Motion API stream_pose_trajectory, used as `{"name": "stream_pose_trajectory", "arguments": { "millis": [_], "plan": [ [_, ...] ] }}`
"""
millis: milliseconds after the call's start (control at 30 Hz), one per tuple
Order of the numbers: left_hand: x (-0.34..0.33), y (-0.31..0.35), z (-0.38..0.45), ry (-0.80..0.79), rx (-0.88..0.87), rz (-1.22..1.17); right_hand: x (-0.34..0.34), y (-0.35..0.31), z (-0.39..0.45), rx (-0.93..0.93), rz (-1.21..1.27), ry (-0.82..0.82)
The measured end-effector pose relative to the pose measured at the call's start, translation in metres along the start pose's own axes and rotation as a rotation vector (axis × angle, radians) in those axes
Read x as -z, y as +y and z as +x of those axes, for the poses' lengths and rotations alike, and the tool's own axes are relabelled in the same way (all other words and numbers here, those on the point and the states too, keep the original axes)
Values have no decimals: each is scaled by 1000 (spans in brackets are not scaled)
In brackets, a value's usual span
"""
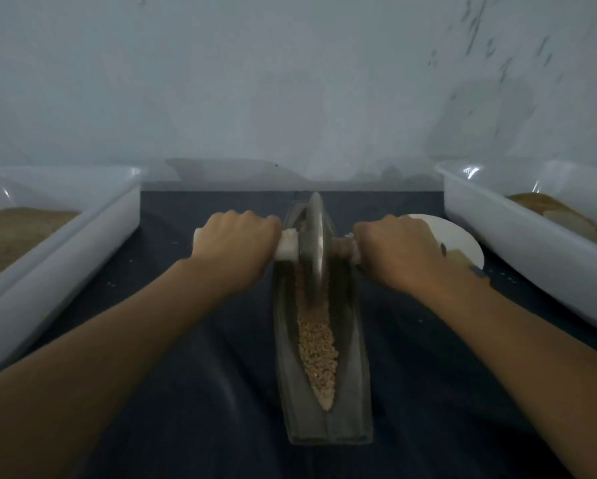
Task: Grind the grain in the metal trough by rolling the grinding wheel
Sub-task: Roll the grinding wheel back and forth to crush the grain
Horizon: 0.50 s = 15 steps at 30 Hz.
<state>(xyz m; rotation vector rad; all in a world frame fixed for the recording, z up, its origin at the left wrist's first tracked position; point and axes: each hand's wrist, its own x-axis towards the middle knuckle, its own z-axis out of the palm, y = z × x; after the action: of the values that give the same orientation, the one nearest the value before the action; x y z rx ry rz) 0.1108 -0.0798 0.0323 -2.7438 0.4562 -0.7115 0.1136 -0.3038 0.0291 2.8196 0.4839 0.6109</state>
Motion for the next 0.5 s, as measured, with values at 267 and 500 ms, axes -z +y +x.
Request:
{"name": "stream_pose_trajectory", "arguments": {
  "millis": [267,500],
  "plan": [
    [23,3,-72,60,-117,-45,26,-8,-70,121,-62,118],
    [-20,-1,-5,78,21,-3,-2,-3,9,-3,-85,79]
  ]
}}
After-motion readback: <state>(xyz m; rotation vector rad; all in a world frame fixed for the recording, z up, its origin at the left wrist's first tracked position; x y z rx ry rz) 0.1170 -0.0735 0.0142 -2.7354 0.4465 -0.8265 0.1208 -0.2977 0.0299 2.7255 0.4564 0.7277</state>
